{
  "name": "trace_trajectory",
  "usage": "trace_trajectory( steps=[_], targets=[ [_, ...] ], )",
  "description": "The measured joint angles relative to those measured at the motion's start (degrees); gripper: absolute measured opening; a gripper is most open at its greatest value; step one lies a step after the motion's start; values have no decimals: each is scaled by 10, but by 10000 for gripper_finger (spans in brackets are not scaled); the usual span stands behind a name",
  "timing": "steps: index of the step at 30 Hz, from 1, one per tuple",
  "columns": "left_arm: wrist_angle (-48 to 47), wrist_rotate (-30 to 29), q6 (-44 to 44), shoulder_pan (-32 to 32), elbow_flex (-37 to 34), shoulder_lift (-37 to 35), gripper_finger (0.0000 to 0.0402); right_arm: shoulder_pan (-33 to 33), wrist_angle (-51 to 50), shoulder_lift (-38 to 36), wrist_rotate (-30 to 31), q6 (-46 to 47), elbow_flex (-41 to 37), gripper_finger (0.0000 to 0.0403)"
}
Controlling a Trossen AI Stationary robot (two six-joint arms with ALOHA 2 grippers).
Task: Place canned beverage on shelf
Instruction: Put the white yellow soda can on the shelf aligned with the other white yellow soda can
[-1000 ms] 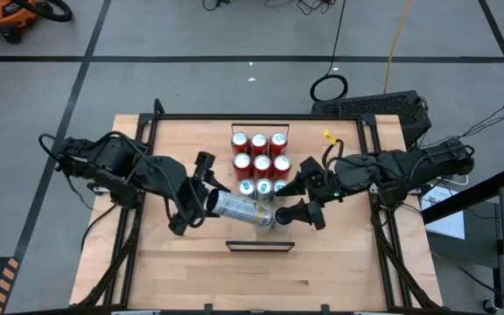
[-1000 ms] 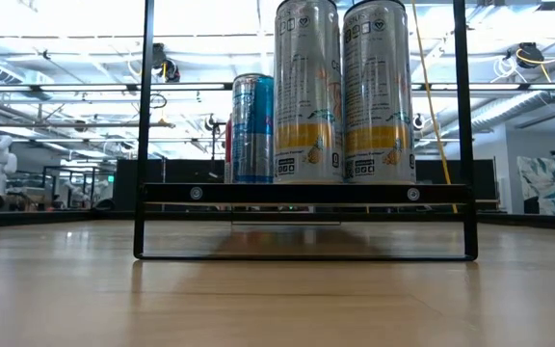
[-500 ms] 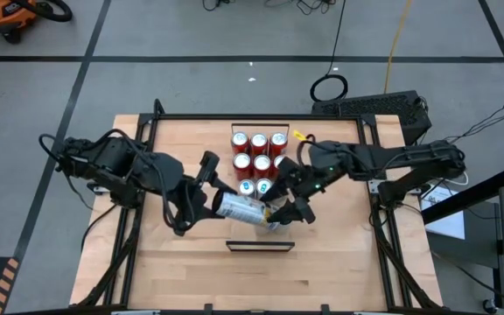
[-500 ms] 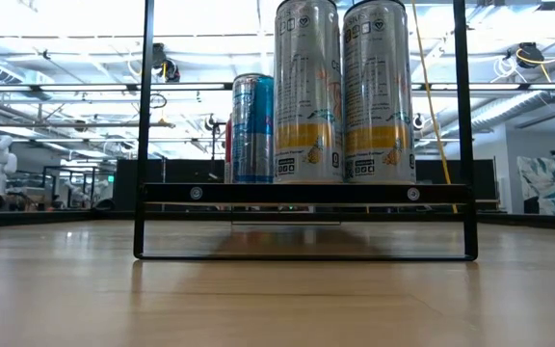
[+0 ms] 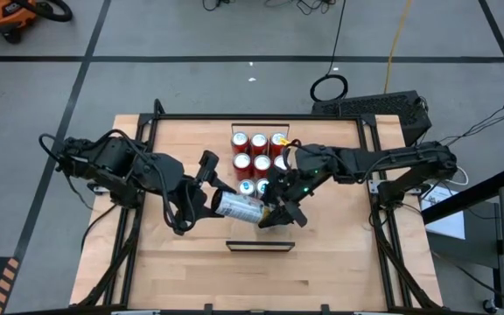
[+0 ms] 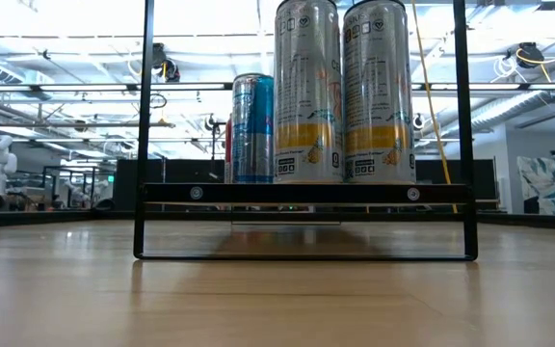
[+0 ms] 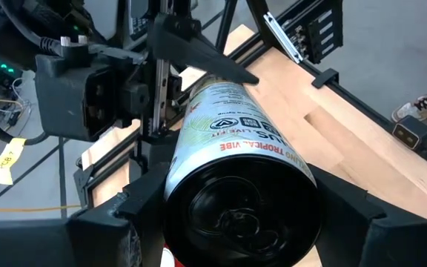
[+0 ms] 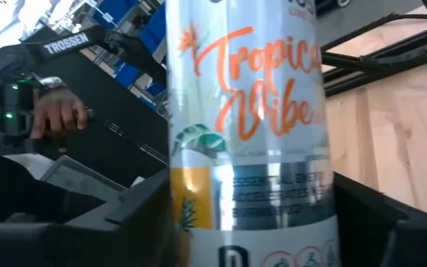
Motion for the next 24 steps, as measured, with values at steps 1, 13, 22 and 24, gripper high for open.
trace_trajectory(
  steps=[1,13,22,24],
  targets=[
    [-1,0,0,0,0,0,243,0,-1,0,0,-4,0,265],
    [2,-17,-18,-1,0,3,273,0,-1,-2,0,-22,0,221],
    [16,-52,-96,-2,0,-1,276,-11,-4,-24,1,-33,-1,216],
    [28,-58,-112,-2,0,-3,276,-15,-6,-32,-1,-39,-1,215]
  ],
)
